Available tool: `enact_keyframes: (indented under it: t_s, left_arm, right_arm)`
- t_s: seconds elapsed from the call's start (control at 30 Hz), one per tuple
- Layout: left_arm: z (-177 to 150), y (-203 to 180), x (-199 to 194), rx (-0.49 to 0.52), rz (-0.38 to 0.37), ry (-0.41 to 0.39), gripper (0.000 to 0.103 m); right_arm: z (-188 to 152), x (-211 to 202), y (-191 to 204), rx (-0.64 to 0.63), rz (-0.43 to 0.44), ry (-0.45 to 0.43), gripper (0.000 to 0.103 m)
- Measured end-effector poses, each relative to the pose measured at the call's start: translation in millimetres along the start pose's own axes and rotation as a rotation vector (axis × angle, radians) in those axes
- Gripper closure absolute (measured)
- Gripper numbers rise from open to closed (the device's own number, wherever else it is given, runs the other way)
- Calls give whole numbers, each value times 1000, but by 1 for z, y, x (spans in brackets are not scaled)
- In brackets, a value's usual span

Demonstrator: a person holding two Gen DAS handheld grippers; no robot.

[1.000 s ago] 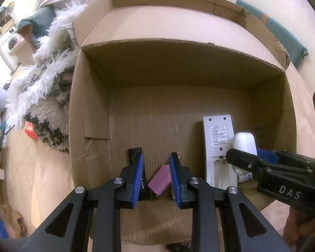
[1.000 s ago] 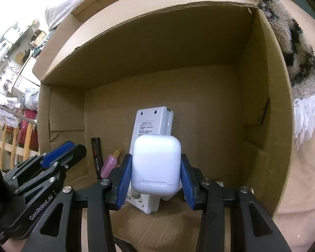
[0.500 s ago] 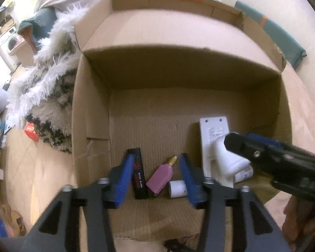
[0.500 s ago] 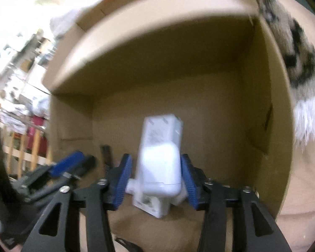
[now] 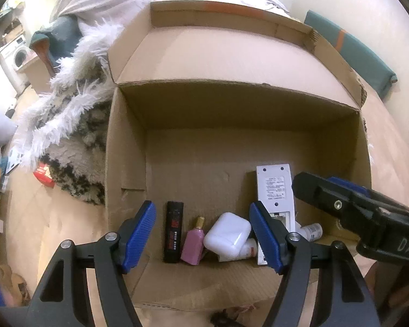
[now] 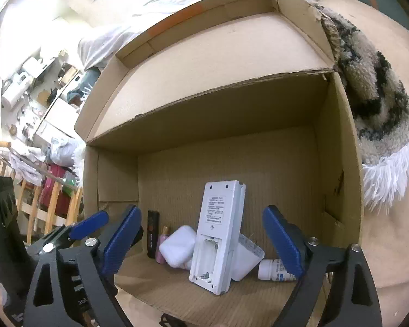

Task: Organize rigid objects
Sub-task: 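Open both tools to release the pink bottle and earbud case in the box, then withdraw both tools from the box toward the black cable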

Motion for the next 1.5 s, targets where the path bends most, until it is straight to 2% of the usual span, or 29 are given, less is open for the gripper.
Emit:
enact_keyframes:
  t_s: [0.23,0.43,0.6,0.8,1.13,1.5]
  left_arm:
    - [2,2,-9,5,14,-21,34]
    - [2,0,-20,-43,-65,0,34]
    - [-3,1,-37,3,32,-21,34]
    - [-13,9,-50,-27,26,9,34]
    - [-39,29,-82,-67,51,-13,34]
    - [-79,46,-84,-141,61,40,34]
  right_arm:
    - [3,-5,1,1,-1,-16,5]
    - [2,-21,5,-22,-4,-55,5]
    - [-2,-41,4,-11,-1,-75,5]
    - [-11,-65,5,-31,-4,-89,5]
    - [-42,-79,12,-67,-17,-54,5]
    - [-73,-89,11,-48,-44,-25,5]
Point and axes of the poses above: each gripper's, at about its wrist camera, not at the fingertips, and x roughly the way its jaws point, y to its left, z to its top, the point moved 2 cm from there along x, roughly the way its jaws point, and after that the axes turned 9 degrees about -y, right-handed, at the moved point
